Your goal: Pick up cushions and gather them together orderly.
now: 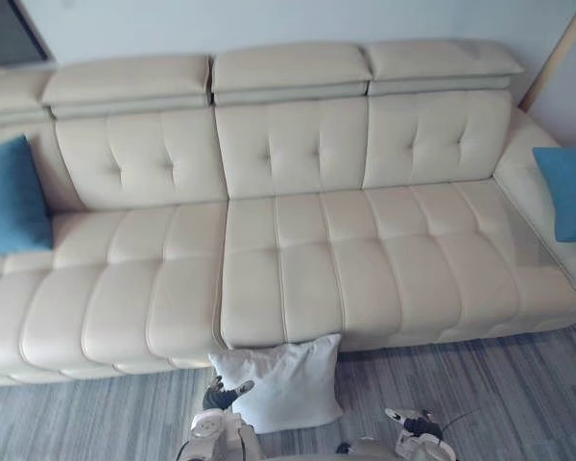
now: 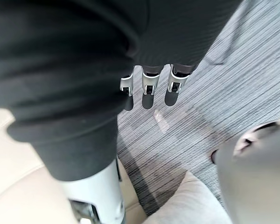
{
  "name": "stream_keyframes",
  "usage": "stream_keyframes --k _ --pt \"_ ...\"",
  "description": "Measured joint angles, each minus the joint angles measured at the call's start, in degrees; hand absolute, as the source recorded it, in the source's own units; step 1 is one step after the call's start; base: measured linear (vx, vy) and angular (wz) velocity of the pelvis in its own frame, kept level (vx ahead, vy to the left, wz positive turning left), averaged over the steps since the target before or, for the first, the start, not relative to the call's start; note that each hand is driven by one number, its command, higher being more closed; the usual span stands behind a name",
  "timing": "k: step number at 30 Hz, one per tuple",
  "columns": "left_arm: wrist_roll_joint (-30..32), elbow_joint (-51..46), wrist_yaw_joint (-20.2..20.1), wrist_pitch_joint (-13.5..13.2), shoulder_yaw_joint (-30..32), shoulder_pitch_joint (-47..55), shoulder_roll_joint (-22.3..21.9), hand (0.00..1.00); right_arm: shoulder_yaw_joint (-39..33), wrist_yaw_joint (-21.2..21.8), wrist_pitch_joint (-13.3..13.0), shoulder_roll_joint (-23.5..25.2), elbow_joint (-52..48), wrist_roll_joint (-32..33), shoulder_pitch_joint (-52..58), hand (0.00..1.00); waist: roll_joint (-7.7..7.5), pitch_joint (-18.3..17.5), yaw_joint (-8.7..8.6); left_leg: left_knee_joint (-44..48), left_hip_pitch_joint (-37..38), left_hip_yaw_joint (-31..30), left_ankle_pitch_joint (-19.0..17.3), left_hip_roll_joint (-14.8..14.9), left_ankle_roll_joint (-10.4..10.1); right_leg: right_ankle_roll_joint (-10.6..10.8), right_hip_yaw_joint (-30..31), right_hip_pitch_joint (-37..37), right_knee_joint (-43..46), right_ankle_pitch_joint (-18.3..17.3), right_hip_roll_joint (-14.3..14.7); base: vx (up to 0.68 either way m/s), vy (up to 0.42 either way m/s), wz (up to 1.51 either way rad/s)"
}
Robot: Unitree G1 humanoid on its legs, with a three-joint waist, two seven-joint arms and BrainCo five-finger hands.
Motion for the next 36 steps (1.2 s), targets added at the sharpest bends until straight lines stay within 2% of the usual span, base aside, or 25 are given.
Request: stream_keyframes --k 2,6,11,15,17,19,22,26,28,30,31,33,34,36 --pt "0.02 -0.06 -0.21 -0.01 0.09 0.20 0.03 0.00 -0.54 -0.01 0.01 0.04 -0.26 -0.04 0.41 0.00 -0.29 0.14 0.15 -2.46 2.47 -0.22 0.37 -1.19 -0.47 0.66 -0.20 2.18 -1.33 0.55 -0.72 0.07 0.077 0.23" --pt "0.07 0.06 -0.66 -0.01 0.12 1.74 0.47 0.00 -0.60 0.13 -0.11 -0.19 -0.94 -0.26 0.60 0.00 0.14 -0.69 0.13 -7.16 6.51 -0.15 1.67 -4.00 0.04 2.03 0.37 4.90 -3.04 1.50 -2.12 0.03 0.068 0.07" --pt "0.02 0.07 -0.65 -0.06 0.04 2.40 1.13 0.00 -0.77 0.18 0.01 -0.30 -0.66 -0.76 0.82 0.00 0.31 -0.70 0.17 -11.30 8.28 -0.51 4.30 -5.66 0.65 2.08 0.35 6.09 -5.46 3.55 -2.22 -0.06 0.034 0.07" --pt "-0.04 0.06 -0.60 -0.08 -0.04 2.09 1.87 0.00 -0.41 0.13 0.00 -0.39 -0.66 -0.79 0.20 0.00 -0.19 -0.28 0.20 -10.07 6.12 -1.85 4.47 -6.09 0.97 2.09 -0.10 4.88 -4.70 3.59 -2.77 -0.13 0.020 0.13" --pt "-0.12 -0.15 -0.52 -0.08 -0.95 0.70 2.34 0.00 0.11 -0.03 0.00 -0.49 -0.66 -0.77 -0.85 0.00 -0.28 0.82 0.30 -4.42 0.76 -3.52 2.88 -5.06 1.59 2.00 -0.78 1.56 -1.69 3.45 -2.87 -0.24 0.031 0.26" --pt "-0.75 -2.12 -0.27 -0.13 -1.69 -1.85 3.50 0.00 2.52 -0.44 -0.02 -1.46 -0.90 -0.73 -4.91 0.00 -0.18 5.03 0.82 6.05 -7.37 -5.55 -1.61 -2.82 1.64 1.13 -0.68 -3.88 4.57 1.06 -2.75 -0.36 0.062 0.15" --pt "-1.42 -3.17 0.82 -0.10 -2.70 -5.20 5.58 0.00 4.64 -1.01 -0.15 -2.35 -1.15 -0.65 -9.25 0.00 -1.12 8.60 1.28 13.21 -14.58 -6.71 -3.22 -2.07 2.29 1.20 -0.28 -10.86 12.98 -2.10 -4.53 -0.29 0.054 0.13" --pt "-3.63 -6.79 2.52 -0.16 -3.57 -11.03 8.35 0.00 4.64 -2.61 -0.41 -3.00 -3.50 0.16 -15.06 0.00 -1.35 13.09 2.08 16.84 -23.53 -6.77 -3.24 -2.17 2.37 0.69 0.76 -20.37 18.42 -2.64 -6.16 -0.24 0.065 0.08" --pt "-4.69 -7.54 3.26 -0.26 -3.04 -14.74 9.50 0.00 4.59 -3.17 -0.57 -3.21 -3.45 0.54 -17.72 0.00 -1.64 14.02 2.09 17.64 -28.83 -6.53 -2.97 -2.17 2.30 0.19 0.86 -25.62 19.42 -2.26 -6.80 -0.22 0.064 0.08" --pt "-5.77 -7.93 4.37 -0.37 -1.01 -20.47 10.55 0.00 4.60 -4.41 -0.58 -3.61 -3.80 1.18 -23.46 0.00 -1.66 17.23 2.44 20.69 -35.20 -6.62 -2.69 -1.36 2.72 0.01 1.38 -32.08 22.78 -2.08 -6.88 -0.16 0.061 -0.14" --pt "-5.93 -7.93 4.47 -0.39 -0.81 -21.64 10.66 0.00 4.60 -4.64 -0.60 -3.71 -4.16 1.65 -24.08 0.00 -1.76 17.65 2.43 21.35 -36.66 -6.65 -2.64 -1.46 2.81 -0.15 1.62 -33.61 23.55 -1.99 -7.17 -0.16 0.063 -0.03" --pt "-6.95 -7.96 4.74 -0.83 -0.35 -27.54 11.42 0.00 4.56 -5.81 -0.79 -4.89 -5.71 1.75 -27.81 0.00 -1.87 19.23 2.40 22.69 -43.41 -6.22 -2.01 -1.92 3.80 -0.24 2.68 -40.94 26.38 -1.94 -8.07 -0.16 0.052 0.17" --pt "-7.44 -8.03 5.40 -1.12 -0.26 -32.03 11.76 0.00 4.51 -6.73 -0.75 -5.99 -5.83 1.75 -31.88 0.00 -1.83 21.26 2.10 22.64 -48.04 -5.65 -1.65 -2.24 4.15 -0.62 3.14 -46.03 27.14 -1.69 -8.60 -0.13 0.020 0.13" --pt "-7.89 -8.08 5.72 -1.10 0.07 -35.79 12.07 0.00 4.56 -7.35 -0.74 -6.41 -6.29 1.76 -36.28 0.00 -1.95 21.84 1.80 23.53 -53.21 -5.60 -0.86 -2.15 5.20 -0.98 3.49 -51.48 28.56 -1.26 -8.79 -0.06 0.015 -0.05"
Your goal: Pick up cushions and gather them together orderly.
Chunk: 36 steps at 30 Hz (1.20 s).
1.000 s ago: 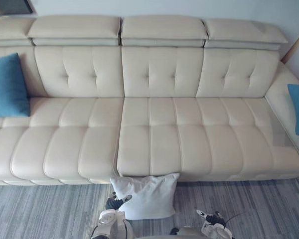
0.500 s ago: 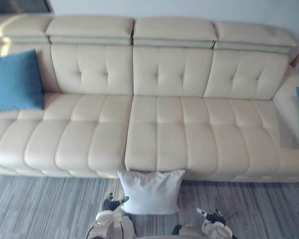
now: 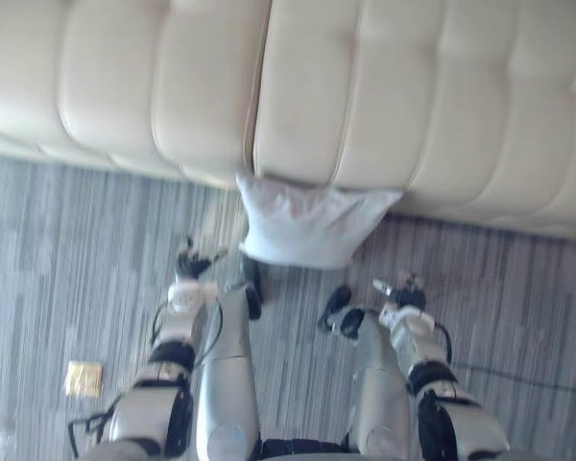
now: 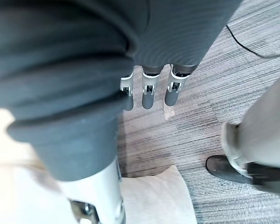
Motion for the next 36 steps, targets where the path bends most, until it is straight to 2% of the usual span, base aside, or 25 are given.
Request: stream_keyframes --k 2,7,13,14,15,16,20,23,27,30,34,35,36 --pt "-0.01 -0.33 0.58 -0.01 -0.10 -2.45 -0.04 0.00 0.00 -0.95 -0.03 -0.37 -1.71 -0.01 -2.60 0.00 0.11 0.36 -0.37 0.98 -3.77 -0.09 2.07 -0.09 1.20 -0.24 0.29 -3.81 1.79 0.26 -0.46 -0.01 0.034 -0.02" --pt "-0.06 -1.20 1.99 -0.09 -2.72 -11.35 0.03 0.00 -0.05 -3.41 -0.04 -3.46 -3.18 1.14 -12.12 0.00 -0.01 0.85 -1.07 2.89 -13.03 0.27 4.37 -0.26 3.63 -0.88 0.86 -13.69 5.56 0.83 -1.77 0.01 0.018 0.06" --pt "-0.07 -2.12 3.85 -0.18 -6.62 -19.91 -0.37 0.00 2.25 -5.18 -0.23 -6.32 -3.76 2.18 -22.72 0.00 0.06 0.89 -1.41 3.04 -18.33 0.13 5.15 -0.16 3.42 -0.96 1.28 -19.73 6.70 0.74 -1.78 -0.04 0.020 -0.03" --pt "-0.04 -2.15 4.00 -0.18 -6.82 -21.60 -0.78 0.00 2.38 -5.81 -0.38 -6.35 -3.76 2.23 -24.40 1.00 0.06 0.89 -1.54 2.47 -19.13 0.12 5.33 -0.24 3.29 -0.97 1.23 -20.63 6.60 0.74 -1.77 -0.07 0.023 0.03" --pt "-0.03 -2.39 4.74 -0.18 -7.29 -22.79 -0.92 0.00 2.83 -6.45 -0.62 -6.32 -3.76 2.23 -25.80 1.00 0.06 0.89 -1.55 2.23 -19.85 -0.05 5.46 -0.22 3.14 -1.03 1.04 -21.38 6.61 0.71 -1.73 -0.07 0.023 0.03" --pt "-0.02 -2.48 5.16 -0.18 -7.82 -23.22 -0.89 1.00 3.26 -6.66 -0.72 -6.31 -3.76 2.23 -26.14 1.00 0.06 0.89 -1.56 2.15 -20.17 -0.14 5.54 -0.21 3.02 -1.08 0.91 -21.68 6.62 0.68 -1.72 -0.07 0.024 0.01" --pt "0.03 -4.99 6.52 -0.12 -8.95 -24.66 -1.03 1.00 4.56 -8.57 -0.69 -5.48 -5.49 2.50 -27.32 1.00 0.06 0.89 -1.67 1.50 -21.18 -0.29 6.09 -0.15 2.72 -1.11 0.70 -22.91 6.57 0.70 -1.63 -0.08 0.022 0.01" --pt "0.04 -6.49 9.54 0.24 -8.86 -24.81 -1.14 1.00 5.44 -10.17 -0.68 -4.50 -6.32 4.47 -27.24 1.00 0.07 0.89 -2.12 1.61 -21.23 -0.40 6.30 -0.03 2.57 -1.18 0.70 -23.00 6.56 0.74 -1.33 -0.09 0.017 -0.02" --pt "-0.01 -10.68 12.62 1.06 -8.93 -22.80 -2.05 1.00 7.57 -11.32 -0.67 -2.84 -12.95 6.33 -23.36 1.00 0.11 0.85 -2.45 2.17 -20.65 -0.45 6.65 0.35 2.61 -1.27 0.97 -22.65 7.21 0.79 -1.08 -0.08 0.012 -0.02" --pt "-0.02 -13.14 13.10 1.08 -9.07 -20.17 -2.42 1.00 9.71 -11.67 -0.68 -2.30 -15.64 6.68 -20.55 1.00 0.13 0.83 -2.50 1.99 -18.56 -0.35 6.66 0.52 2.60 -1.28 1.05 -20.78 7.09 0.80 -0.87 -0.08 0.005 -0.01" --pt "-0.05 -22.34 13.82 0.91 -11.86 -9.21 -3.40 1.00 13.59 -11.72 -1.73 -0.34 -24.88 6.62 -9.45 1.00 0.20 0.57 -2.58 -4.32 -5.09 0.16 7.02 -0.08 0.61 -1.88 1.02 -8.33 2.15 0.65 0.27 -0.11 -0.030 0.04" --pt "-0.06 -23.18 13.86 0.90 -12.12 -8.32 -3.54 1.00 13.69 -11.71 -1.73 -0.08 -25.88 6.63 -8.47 1.00 0.19 0.55 -2.56 -5.21 -3.83 0.24 7.02 -0.13 0.55 -1.77 0.83 -7.14 1.41 0.53 0.39 -0.10 -0.057 0.01" --pt "-0.03 -26.41 14.00 0.05 -13.94 -4.31 -3.90 1.00 14.47 -11.70 -3.08 0.55 -29.86 6.47 -3.76 1.00 0.36 -1.15 -2.46 -8.36 -0.37 0.23 7.53 -0.66 -0.22 -2.03 0.66 -3.99 -1.29 0.78 0.94 -0.05 -0.085 0.01"
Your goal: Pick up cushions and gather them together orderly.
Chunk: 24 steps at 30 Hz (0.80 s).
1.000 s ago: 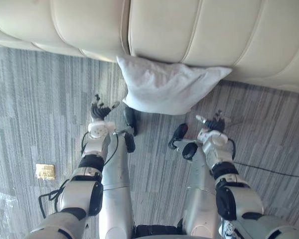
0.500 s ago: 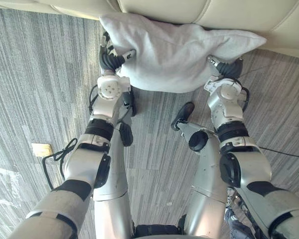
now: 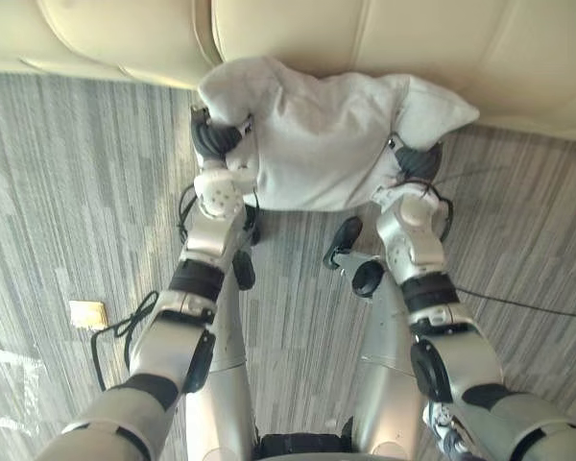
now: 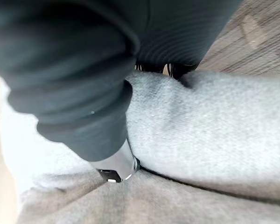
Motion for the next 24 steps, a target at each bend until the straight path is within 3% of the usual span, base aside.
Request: stream_keyframes --k 2,5,8,11,14,18,24 --pt "0.05 -3.47 0.03 -0.40 -1.58 4.37 -0.28 1.00 0.90 0.07 -1.09 0.48 -4.75 -0.50 5.62 1.00 0.05 -0.27 0.14 -3.42 6.03 0.26 0.56 -0.53 -0.82 0.12 -0.22 5.54 -2.83 0.32 0.44 0.00 -0.086 -0.01" --pt "0.17 -9.07 -0.09 -1.88 -3.47 14.42 -2.16 1.00 3.17 1.23 -3.17 1.42 -13.67 -2.44 18.59 1.00 0.45 -4.74 0.12 -6.23 13.49 0.14 0.93 -0.56 -1.45 0.39 -1.30 13.55 -6.98 0.87 1.39 0.10 -0.091 -0.05" --pt "0.18 -14.90 -0.91 -2.99 -4.77 22.60 -2.98 1.00 3.99 3.10 -3.57 1.58 -21.46 -5.39 27.67 1.00 0.42 -4.93 0.33 -7.63 21.60 0.11 0.63 -0.53 -1.51 0.52 -1.61 22.21 -9.76 0.98 2.13 0.17 -0.097 -0.04" --pt "0.06 -17.58 -3.21 -4.10 -5.36 31.14 -3.11 1.00 5.69 5.89 -4.18 0.98 -24.99 -8.44 35.62 1.00 0.48 -9.47 0.45 -11.18 27.96 0.59 0.10 -0.64 -2.29 1.00 -2.06 28.38 -13.61 0.70 3.08 0.20 -0.082 -0.04" --pt "0.01 -19.14 -4.80 -4.42 -5.40 38.06 -3.10 1.00 7.11 8.60 -4.19 0.94 -25.51 -9.56 41.24 1.00 0.72 -12.16 0.55 -15.14 35.01 1.19 -0.44 -1.21 -3.11 1.45 -2.40 34.82 -17.19 0.43 3.75 0.15 -0.049 -0.05" --pt "0.01 -19.32 -7.09 -5.48 -6.32 46.52 -2.82 1.00 7.76 12.13 -4.21 0.53 -22.71 -11.48 46.06 1.00 3.23 -17.91 0.36 -19.66 41.84 0.89 -0.41 -1.47 -3.80 2.07 -3.09 42.47 -24.03 1.02 5.82 0.18 -0.030 0.00" --pt "-1.25 -19.30 -9.14 -5.60 -6.26 50.18 -2.50 1.00 8.89 13.82 -4.17 -1.33 -18.35 -11.74 45.83 1.00 4.08 -18.84 0.52 -12.39 43.24 -3.53 -0.77 -1.38 -4.20 2.82 -5.44 52.02 -29.04 1.74 6.79 0.15 -0.021 0.16"
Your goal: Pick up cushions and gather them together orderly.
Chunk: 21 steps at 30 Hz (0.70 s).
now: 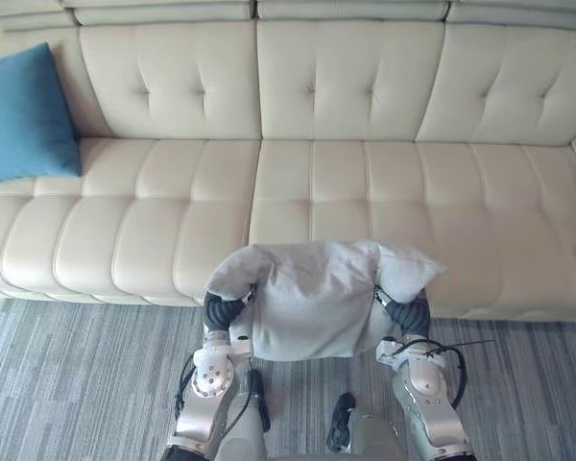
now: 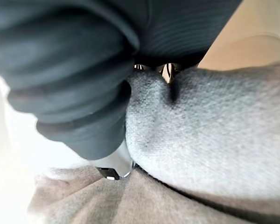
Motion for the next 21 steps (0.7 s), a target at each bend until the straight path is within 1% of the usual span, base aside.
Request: stream_keyframes --k 1,3,4,5,6,7,8,9,10,11,12,13,14,15,16,17,18,19,20,21 --pt "-0.28 0.03 -0.04 -0.08 0.05 0.64 -0.01 1.00 0.88 0.05 0.00 -1.22 0.13 -0.01 -0.10 1.00 0.09 -0.06 0.27 4.53 -0.71 -0.33 0.00 0.18 0.00 0.02 -0.89 2.69 -1.15 0.00 -0.18 0.06 0.026 0.22" --pt "-0.84 0.07 -0.05 -0.13 0.08 1.10 -0.01 1.00 1.22 0.14 0.00 -1.86 0.13 -0.05 -0.26 1.00 0.26 -0.56 0.66 6.04 -0.78 -0.17 0.01 0.73 0.00 0.15 -1.42 4.31 -2.44 0.08 -0.14 0.04 0.033 0.21" --pt "-0.96 0.10 -0.19 -0.15 0.03 1.54 -0.10 1.00 1.24 0.30 0.00 -2.39 0.18 -0.31 -0.27 1.00 0.44 -1.91 0.68 5.40 -1.50 0.17 0.06 0.72 0.02 0.31 -2.60 4.83 -3.88 0.51 -0.35 0.04 0.042 0.30" --pt "-1.04 0.13 -0.29 -0.16 0.01 1.61 -0.17 1.00 1.12 0.30 0.01 -2.55 0.25 -0.61 -0.46 1.00 0.39 -2.28 0.73 3.70 -1.35 0.34 -0.04 0.42 0.13 0.20 -3.16 5.26 -4.99 1.18 -0.77 0.06 0.116 0.43" --pt "-1.11 0.25 -0.53 -0.21 -0.07 1.54 -0.23 1.00 0.62 0.30 0.01 -2.59 0.24 -1.22 -0.72 1.00 0.33 -2.97 0.70 1.73 -1.34 1.23 -1.59 0.43 1.74 0.27 -4.60 5.30 -6.01 1.92 -1.39 0.04 0.118 0.35" --pt "-1.11 0.27 -0.66 -0.23 -0.09 1.48 -0.30 1.00 0.47 0.30 0.01 -2.61 0.25 -1.28 -0.80 1.00 0.40 -3.01 0.62 0.97 -1.28 2.06 -1.82 1.02 1.56 0.28 -5.00 5.31 -5.94 1.92 -1.65 0.04 0.154 0.56" --pt "-1.11 0.88 -1.34 -0.24 -0.38 1.29 -1.13 1.00 -0.77 0.30 0.03 -2.62 0.53 -1.62 -0.81 1.00 0.85 -3.38 0.30 -3.24 -0.86 3.16 -1.75 2.78 0.88 0.65 -6.39 5.58 -5.78 2.14 -2.43 0.04 0.158 0.46" --pt "-1.12 1.24 -1.36 -0.23 -0.75 1.27 -1.44 1.00 -1.29 0.30 0.04 -2.62 1.01 -1.67 -0.87 1.00 1.01 -3.48 0.35 -5.23 -0.19 3.13 -1.01 3.25 0.53 1.10 -6.69 5.91 -5.84 2.39 -2.75 0.08 0.274 0.52" --pt "-1.12 2.14 -1.37 -0.23 -2.22 1.39 -1.98 1.00 -2.26 0.27 0.28 -2.82 2.44 -1.66 -0.82 1.00 1.82 -3.99 0.46 -7.53 1.60 2.92 0.35 4.12 -0.25 2.29 -7.32 6.99 -5.52 2.39 -3.43 0.11 0.295 0.31" --pt "-1.05 2.74 -1.40 -0.23 -2.67 1.24 -1.98 1.00 -2.75 0.27 0.46 -2.47 3.28 -1.68 -0.82 1.00 1.30 -4.02 0.42 -7.13 1.63 3.14 -0.03 3.40 -2.27 4.03 -7.46 7.41 -4.93 1.87 -4.96 0.16 0.436 0.41" --pt "-0.95 4.31 -1.43 -0.22 -3.83 1.01 -2.05 1.00 -3.65 0.32 0.91 -2.18 4.61 -1.73 -0.37 1.00 -0.04 -4.11 0.25 -3.90 1.37 3.37 -3.05 -0.26 0.20 4.92 -7.50 6.53 0.40 1.54 -9.94 0.11 0.298 0.32" --pt "-0.94 4.74 -1.47 -0.20 -4.17 1.04 -1.95 1.00 -3.80 0.32 1.09 -2.20 4.82 -1.79 -0.15 1.00 -0.04 -4.11 0.18 -2.80 1.38 3.53 -4.07 -0.99 0.76 4.85 -7.11 5.82 3.09 1.58 -11.25 0.14 0.471 0.26" --pt "-0.94 5.38 -1.53 0.08 -4.63 1.11 -1.33 1.00 -3.77 0.40 1.46 -2.17 5.65 -2.14 0.00 1.00 0.02 -4.16 0.01 -0.30 1.77 4.01 -6.89 -2.78 2.50 1.68 -4.89 2.50 11.97 2.80 -15.19 0.13 0.399 0.04" --pt "-0.94 5.37 -1.53 0.23 -4.55 1.08 -0.17 1.00 -3.48 0.51 1.99 -1.90 7.00 -2.99 -0.68 1.00 0.07 -4.13 -0.04 0.51 2.86 4.50 -9.06 -3.76 3.60 -5.77 -1.48 -2.30 20.63 5.40 -17.55 0.15 0.459 -0.04" --pt "-0.94 5.35 -1.53 0.23 -4.47 1.06 0.30 1.00 -3.30 0.64 2.29 -1.60 7.29 -3.03 -0.88 1.00 0.10 -4.11 -0.03 0.50 3.29 4.51 -9.61 -3.97 3.77 -6.43 0.28 -3.93 23.27 5.10 -17.46 0.12 0.261 -0.08" --pt "-0.93 5.22 -1.48 0.24 -4.19 1.02 1.17 1.00 -2.80 1.06 2.63 -0.95 7.66 -3.06 -0.94 1.00 0.29 -4.00 -0.19 0.25 4.35 4.55 -10.18 -4.11 4.28 -5.35 3.98 -6.78 28.21 3.42 -15.44 0.13 0.192 -0.01" --pt "-0.92 5.03 -1.37 0.25 -4.06 1.04 2.22 1.00 -2.05 1.10 2.66 -0.28 8.14 -3.05 -0.86 1.00 0.23 -4.00 -0.34 -1.53 6.30 4.84 -10.00 -4.46 4.19 -2.83 7.08 -8.89 29.64 1.37 -11.87 0.17 0.197 0.02" --pt "-0.92 4.94 -1.35 0.26 -3.97 1.03 2.72 1.00 -1.55 1.10 2.69 -0.18 8.40 -2.95 -0.84 1.00 0.15 -4.04 -0.49 -3.65 8.17 5.18 -9.42 -5.15 4.67 -1.78 7.65 -9.45 28.50 0.09 -9.22 0.23 0.206 0.06" --pt "-0.92 4.44 -1.34 0.26 -3.97 1.01 2.99 1.00 -1.41 1.17 2.69 -0.37 8.39 -2.76 -0.93 1.00 -0.02 -4.15 -1.00 -6.51 10.43 5.50 -8.01 -6.41 5.60 -0.99 7.28 -9.96 24.69 -1.45 -6.20 0.25 0.164 0.13" --pt "-0.91 3.86 -1.35 0.27 -3.99 1.02 2.95 1.00 -1.46 1.17 2.68 -0.54 8.38 -2.73 -1.16 1.00 -0.12 -4.21 -1.66 -8.06 11.60 5.49 -7.49 -7.20 5.86 -0.42 6.73 -10.08 21.12 -1.82 -4.22 0.22 0.118 0.18"
